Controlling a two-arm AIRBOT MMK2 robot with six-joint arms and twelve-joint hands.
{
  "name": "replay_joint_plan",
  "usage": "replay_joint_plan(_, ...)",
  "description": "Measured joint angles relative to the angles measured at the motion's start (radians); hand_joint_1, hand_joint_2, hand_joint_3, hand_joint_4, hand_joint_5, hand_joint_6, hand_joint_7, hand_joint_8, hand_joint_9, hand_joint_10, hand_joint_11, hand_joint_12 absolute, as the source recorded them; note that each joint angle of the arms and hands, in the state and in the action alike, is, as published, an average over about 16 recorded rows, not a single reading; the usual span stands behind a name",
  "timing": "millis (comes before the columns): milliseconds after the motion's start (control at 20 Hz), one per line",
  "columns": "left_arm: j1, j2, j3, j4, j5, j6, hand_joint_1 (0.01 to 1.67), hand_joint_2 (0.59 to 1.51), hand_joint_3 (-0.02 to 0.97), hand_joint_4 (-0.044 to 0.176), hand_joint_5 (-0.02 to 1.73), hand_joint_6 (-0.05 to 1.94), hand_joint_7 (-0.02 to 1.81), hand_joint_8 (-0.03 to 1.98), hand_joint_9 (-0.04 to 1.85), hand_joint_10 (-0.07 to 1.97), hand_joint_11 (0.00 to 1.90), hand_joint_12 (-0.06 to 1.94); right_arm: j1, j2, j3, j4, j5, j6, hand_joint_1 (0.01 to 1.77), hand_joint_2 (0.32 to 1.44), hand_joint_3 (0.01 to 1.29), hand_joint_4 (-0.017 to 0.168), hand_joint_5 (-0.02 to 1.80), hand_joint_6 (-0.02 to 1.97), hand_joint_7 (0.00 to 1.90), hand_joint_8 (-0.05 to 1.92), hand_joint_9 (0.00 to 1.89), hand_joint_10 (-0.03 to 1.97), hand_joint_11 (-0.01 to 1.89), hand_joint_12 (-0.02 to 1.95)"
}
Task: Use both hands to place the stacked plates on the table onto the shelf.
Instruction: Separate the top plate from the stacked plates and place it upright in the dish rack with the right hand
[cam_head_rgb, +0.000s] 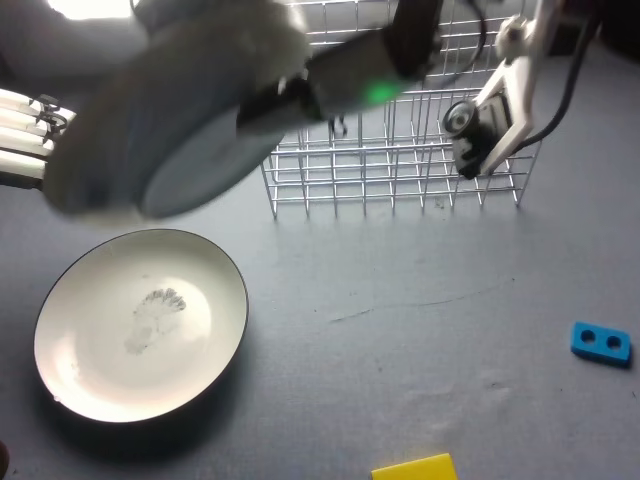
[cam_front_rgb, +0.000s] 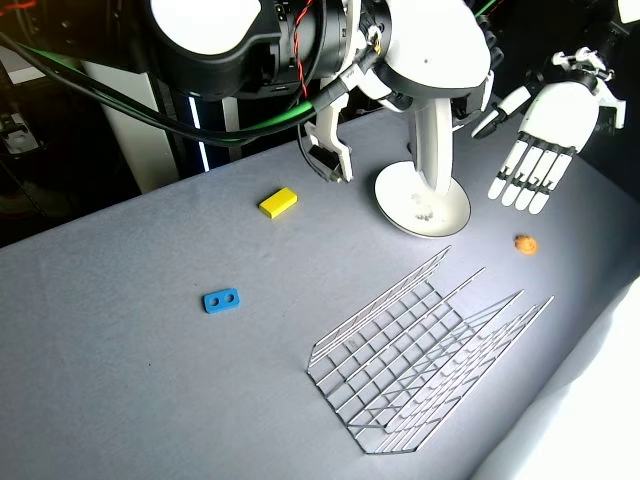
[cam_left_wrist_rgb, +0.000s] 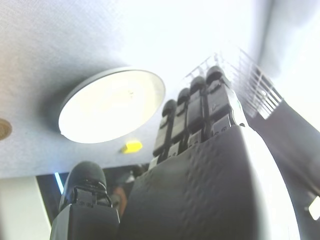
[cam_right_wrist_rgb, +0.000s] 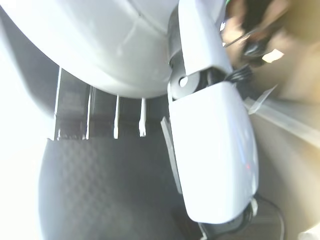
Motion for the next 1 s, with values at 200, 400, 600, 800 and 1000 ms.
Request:
replay_joint_plan(200, 0.015, -0.002, -0.003, 0.002, 0.001, 0.000, 0.02, 1.157, 0.015, 0.007, 0.02, 0.02, 0.02, 0.00, 0.02, 0.00, 0.01, -0.01, 0.025, 0.026, 0.018, 0.119, -0.061, 0.061, 1.32, 1.04, 0.01, -0.007, 0.75, 1.17, 0.91, 1.04, 0.98, 1.22, 0.88, 1.42)
replay_joint_plan(400, 0.041, -0.007, -0.007, 0.003, 0.004, 0.000, 0.02, 1.158, 0.015, 0.007, 0.02, 0.02, 0.02, 0.00, 0.02, 0.00, 0.01, -0.01, 0.039, 0.047, 0.047, 0.232, -0.110, 0.070, 1.33, 1.05, 0.01, -0.008, 0.76, 1.14, 0.91, 1.04, 0.96, 1.22, 0.87, 1.41)
replay_joint_plan(600, 0.077, -0.015, -0.010, 0.004, 0.008, 0.000, 0.02, 1.161, 0.015, 0.007, 0.02, 0.02, 0.02, 0.00, 0.02, 0.01, 0.01, -0.01, 0.037, 0.061, 0.088, 0.311, -0.144, 0.072, 1.34, 1.05, 0.01, -0.009, 0.78, 1.13, 0.91, 1.04, 0.95, 1.23, 0.86, 1.41)
replay_joint_plan(800, 0.114, -0.025, -0.011, 0.003, 0.013, 0.000, 0.02, 1.165, 0.016, 0.007, 0.02, 0.02, 0.02, 0.00, 0.02, 0.01, 0.01, -0.02, 0.020, 0.067, 0.138, 0.354, -0.159, 0.076, 1.35, 1.06, 0.01, -0.009, 0.79, 1.13, 0.91, 1.04, 0.93, 1.25, 0.85, 1.43)
replay_joint_plan(1000, 0.146, -0.033, -0.011, -0.001, 0.016, 0.000, 0.02, 1.167, 0.016, 0.006, 0.02, 0.02, 0.02, 0.00, 0.02, 0.01, 0.01, -0.01, -0.009, 0.061, 0.191, 0.375, -0.166, 0.079, 1.35, 1.06, 0.01, -0.009, 0.79, 1.13, 0.90, 1.06, 0.91, 1.26, 0.84, 1.44)
